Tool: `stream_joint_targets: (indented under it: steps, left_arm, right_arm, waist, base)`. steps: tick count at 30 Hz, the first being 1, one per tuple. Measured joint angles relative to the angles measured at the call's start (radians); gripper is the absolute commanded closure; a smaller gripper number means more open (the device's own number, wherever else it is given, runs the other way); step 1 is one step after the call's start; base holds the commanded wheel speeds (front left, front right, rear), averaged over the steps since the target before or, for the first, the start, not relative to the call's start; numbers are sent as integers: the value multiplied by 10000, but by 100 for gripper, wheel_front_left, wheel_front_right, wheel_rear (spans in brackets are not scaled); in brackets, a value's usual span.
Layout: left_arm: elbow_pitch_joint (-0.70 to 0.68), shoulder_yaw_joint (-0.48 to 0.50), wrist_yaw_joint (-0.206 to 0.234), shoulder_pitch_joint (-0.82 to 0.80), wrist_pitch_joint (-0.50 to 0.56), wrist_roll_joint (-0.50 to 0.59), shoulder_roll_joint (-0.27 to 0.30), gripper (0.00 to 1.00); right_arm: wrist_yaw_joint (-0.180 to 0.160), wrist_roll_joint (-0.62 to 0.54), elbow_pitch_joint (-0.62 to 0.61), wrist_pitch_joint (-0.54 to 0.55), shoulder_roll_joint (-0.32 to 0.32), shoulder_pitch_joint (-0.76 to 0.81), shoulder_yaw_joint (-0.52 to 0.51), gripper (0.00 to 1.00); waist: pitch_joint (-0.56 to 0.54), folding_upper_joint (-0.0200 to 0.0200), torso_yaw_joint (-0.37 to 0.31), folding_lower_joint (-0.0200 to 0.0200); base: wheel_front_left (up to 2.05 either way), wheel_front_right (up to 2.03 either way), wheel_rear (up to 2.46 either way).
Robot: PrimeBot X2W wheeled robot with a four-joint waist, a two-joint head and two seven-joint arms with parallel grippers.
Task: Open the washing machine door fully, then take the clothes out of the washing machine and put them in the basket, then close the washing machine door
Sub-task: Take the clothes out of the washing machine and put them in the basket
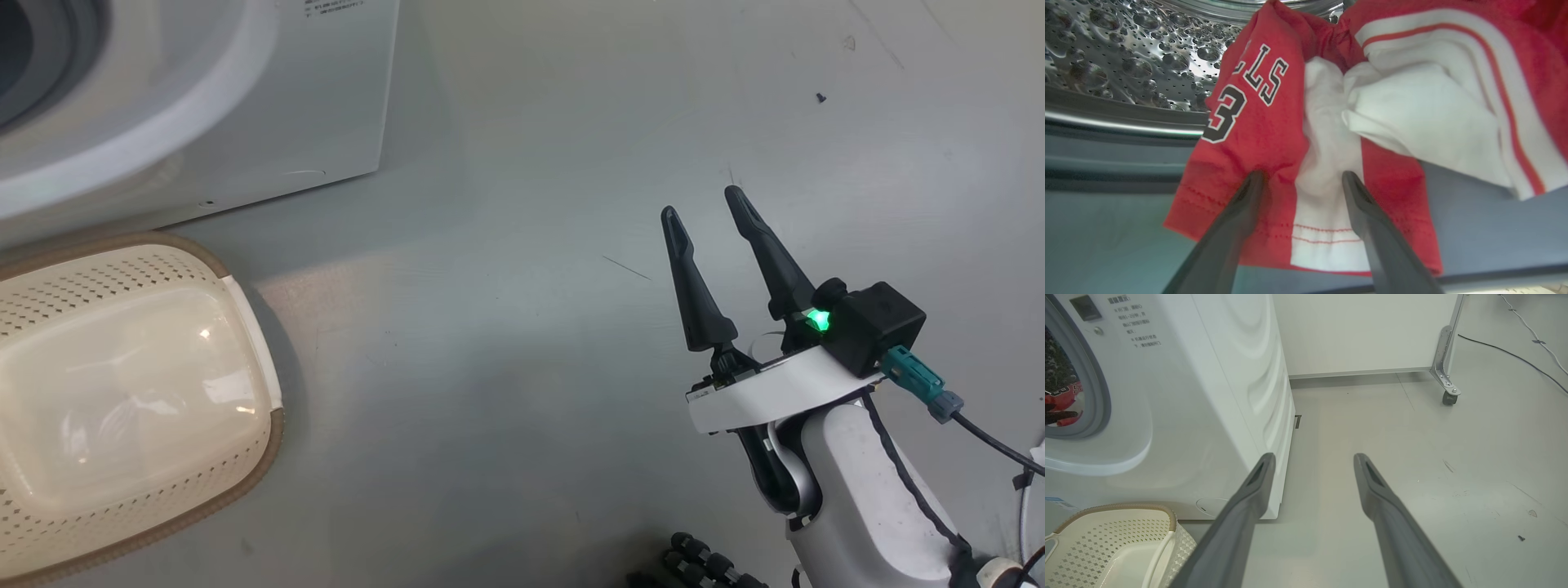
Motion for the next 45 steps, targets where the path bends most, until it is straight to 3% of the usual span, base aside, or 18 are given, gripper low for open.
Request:
stream_joint_targets:
  steps: [10,11,13,30,45]
  left_arm:
    - [617,61,0,-107,42,-40,-58,0]
    - [662,71,0,-132,42,-54,-75,56]
    - [754,71,-4,-197,42,-111,-109,100]
    - [1294,-56,-105,-290,-717,-157,-535,100]
    - [1653,-67,-443,-134,-2510,-581,-1419,100]
  right_arm:
    - [-71,-6,88,0,-2,-75,150,0]
    - [-71,-6,88,0,0,-75,151,0]
    - [-71,-6,92,0,0,-75,157,0]
    - [-73,-111,190,0,-2,-75,52,0]
    - [-71,-366,424,0,-6,-64,-265,0]
  waist:
    - [-140,0,-65,0]
    - [-151,0,-65,0]
    - [-174,0,-63,0]
    - [-572,0,122,0]
    - [-1423,0,513,0]
  base:
    - [0,0,0]
    - [0,0,0]
    - [0,0,0]
    - [0,0,0]
    - [0,0,0]
